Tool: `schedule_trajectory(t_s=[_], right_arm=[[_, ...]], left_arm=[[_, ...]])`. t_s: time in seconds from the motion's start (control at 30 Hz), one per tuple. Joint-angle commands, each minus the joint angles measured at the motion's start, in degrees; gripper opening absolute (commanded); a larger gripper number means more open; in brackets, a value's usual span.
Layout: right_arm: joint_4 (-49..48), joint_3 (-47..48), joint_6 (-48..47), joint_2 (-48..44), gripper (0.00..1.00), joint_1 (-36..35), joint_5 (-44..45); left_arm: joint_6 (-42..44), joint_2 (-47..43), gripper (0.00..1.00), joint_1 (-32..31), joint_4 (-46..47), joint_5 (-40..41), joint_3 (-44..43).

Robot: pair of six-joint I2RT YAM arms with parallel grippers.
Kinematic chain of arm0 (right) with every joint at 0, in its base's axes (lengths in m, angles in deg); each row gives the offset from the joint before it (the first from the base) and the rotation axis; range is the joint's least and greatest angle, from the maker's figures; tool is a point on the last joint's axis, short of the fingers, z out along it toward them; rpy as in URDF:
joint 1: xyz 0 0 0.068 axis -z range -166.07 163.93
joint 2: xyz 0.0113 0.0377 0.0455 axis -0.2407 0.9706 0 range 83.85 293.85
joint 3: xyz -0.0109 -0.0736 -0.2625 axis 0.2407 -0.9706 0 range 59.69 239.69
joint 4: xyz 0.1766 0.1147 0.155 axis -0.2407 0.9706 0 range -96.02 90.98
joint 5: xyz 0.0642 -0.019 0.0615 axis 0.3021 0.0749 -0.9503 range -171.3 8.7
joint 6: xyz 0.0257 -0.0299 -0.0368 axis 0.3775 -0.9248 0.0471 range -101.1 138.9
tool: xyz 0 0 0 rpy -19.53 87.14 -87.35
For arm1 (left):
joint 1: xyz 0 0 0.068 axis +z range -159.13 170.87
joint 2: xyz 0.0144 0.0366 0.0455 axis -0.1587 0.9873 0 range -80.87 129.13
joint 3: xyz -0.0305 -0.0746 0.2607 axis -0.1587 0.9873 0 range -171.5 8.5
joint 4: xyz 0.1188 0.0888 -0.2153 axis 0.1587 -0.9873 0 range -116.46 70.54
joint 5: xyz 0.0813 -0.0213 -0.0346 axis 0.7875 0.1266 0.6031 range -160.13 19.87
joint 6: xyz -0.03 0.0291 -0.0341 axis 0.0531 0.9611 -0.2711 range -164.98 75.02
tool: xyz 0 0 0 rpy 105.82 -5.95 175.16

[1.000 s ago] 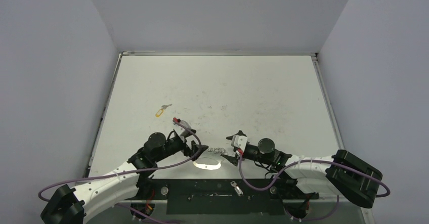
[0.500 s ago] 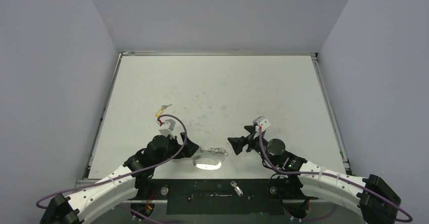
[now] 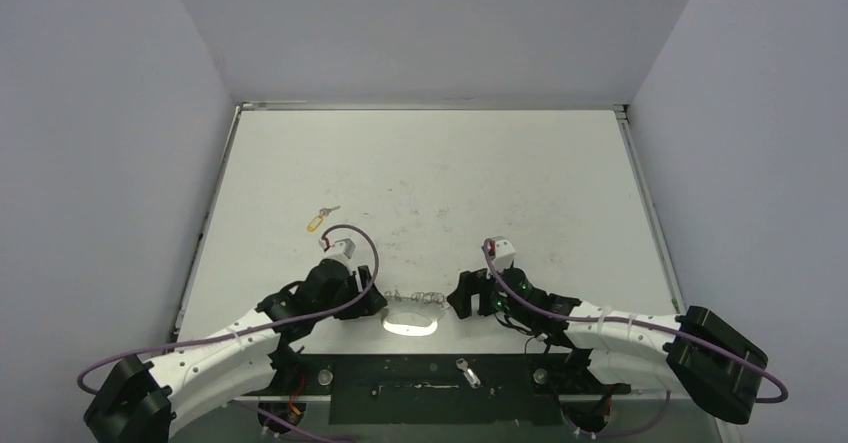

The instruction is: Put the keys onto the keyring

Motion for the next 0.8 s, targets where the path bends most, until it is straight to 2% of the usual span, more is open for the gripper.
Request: schedule_trajectory(t_s=[0.0, 0.23, 0.4, 0.53, 0.67, 0.77], right_arm=[[-1.77, 4.0, 2.32, 2.09, 0.89, 0.11, -2.74], [-0.31, 5.43, 0.86, 2.34, 0.88, 0.39, -3.0], [0.81, 5.48, 0.54, 1.83, 0.88, 0.79, -2.83], [1.29, 5.37, 0.45, 1.54, 0.89, 1.19, -2.65], [1.47, 5.39, 0.18, 1.94, 0.89, 1.49, -2.57], [1.6, 5.44, 0.05, 2.44, 0.89, 1.8, -2.56]], left_arm=[[0.79, 5.39, 0.56, 0.44, 0.92, 0.94, -5.44], [1.59, 12.08, 0.43, 0.6, -0.07, 5.43, -10.71], [1.4, 17.2, 0.31, 1.0, -1.22, 6.62, -14.07], [1.33, 20.9, 0.31, 1.11, -3.1, 6.02, -16.32], [1.82, 23.84, 0.39, 1.17, -5.59, 4.64, -18.22], [2.53, 25.98, 0.4, 1.17, -8.03, 3.84, -20.0]])
